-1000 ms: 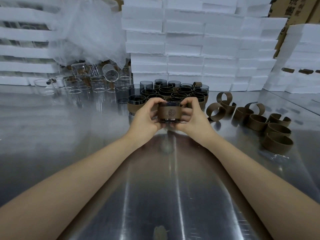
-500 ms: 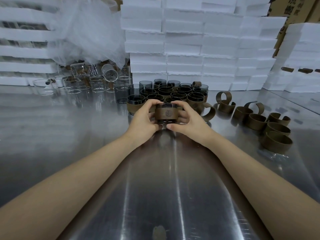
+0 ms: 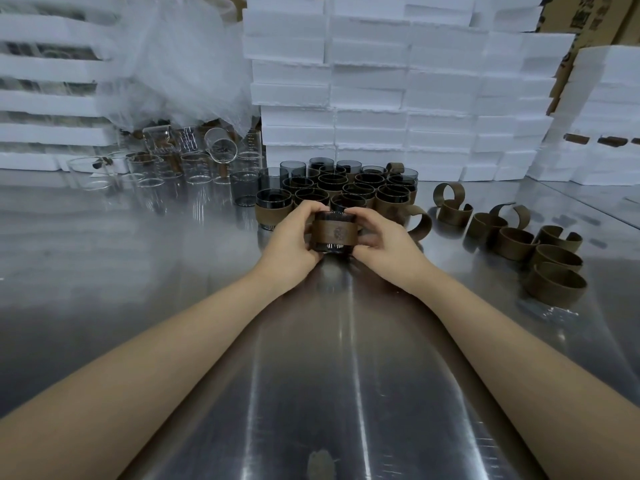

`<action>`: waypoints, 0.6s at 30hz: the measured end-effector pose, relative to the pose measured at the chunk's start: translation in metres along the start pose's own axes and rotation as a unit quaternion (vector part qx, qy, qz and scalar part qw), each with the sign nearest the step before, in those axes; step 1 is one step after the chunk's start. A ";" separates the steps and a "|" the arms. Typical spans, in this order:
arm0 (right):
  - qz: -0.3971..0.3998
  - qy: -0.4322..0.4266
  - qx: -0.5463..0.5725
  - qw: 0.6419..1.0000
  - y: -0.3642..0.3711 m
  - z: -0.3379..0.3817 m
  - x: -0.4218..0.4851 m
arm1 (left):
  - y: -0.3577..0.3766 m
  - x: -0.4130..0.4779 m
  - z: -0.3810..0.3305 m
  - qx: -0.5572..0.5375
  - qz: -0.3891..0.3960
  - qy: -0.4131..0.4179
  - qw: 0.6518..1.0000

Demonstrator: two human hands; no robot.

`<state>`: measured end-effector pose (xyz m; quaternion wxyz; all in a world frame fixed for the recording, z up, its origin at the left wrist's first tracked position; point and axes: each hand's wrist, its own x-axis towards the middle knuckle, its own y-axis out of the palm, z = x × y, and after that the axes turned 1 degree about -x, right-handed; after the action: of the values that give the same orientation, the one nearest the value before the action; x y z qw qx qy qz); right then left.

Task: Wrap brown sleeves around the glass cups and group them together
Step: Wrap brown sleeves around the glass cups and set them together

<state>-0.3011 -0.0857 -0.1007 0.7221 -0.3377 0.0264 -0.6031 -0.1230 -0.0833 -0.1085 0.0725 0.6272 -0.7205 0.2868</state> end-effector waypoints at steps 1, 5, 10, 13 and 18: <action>0.006 0.006 0.004 1.000 0.000 0.000 0.000 | 0.000 0.000 0.000 0.021 0.002 -0.002 1.000; 0.012 -0.009 0.019 1.000 0.003 0.000 -0.002 | -0.001 0.001 0.001 0.082 0.047 -0.014 0.995; -0.018 -0.042 -0.054 0.998 0.005 -0.002 0.002 | 0.001 0.002 0.003 0.137 0.041 -0.030 0.989; -0.065 -0.087 -0.124 0.986 0.004 -0.003 0.003 | -0.001 0.002 0.001 0.144 -0.027 -0.002 0.989; -0.060 -0.170 -0.142 0.973 0.007 0.005 -0.003 | -0.036 0.012 0.013 0.239 -0.257 0.014 0.936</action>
<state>-0.2939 -0.0802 -0.1016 0.6232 -0.5357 -0.0318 -0.5689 -0.0877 -0.1021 -0.1025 0.0015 0.7854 -0.4441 0.4311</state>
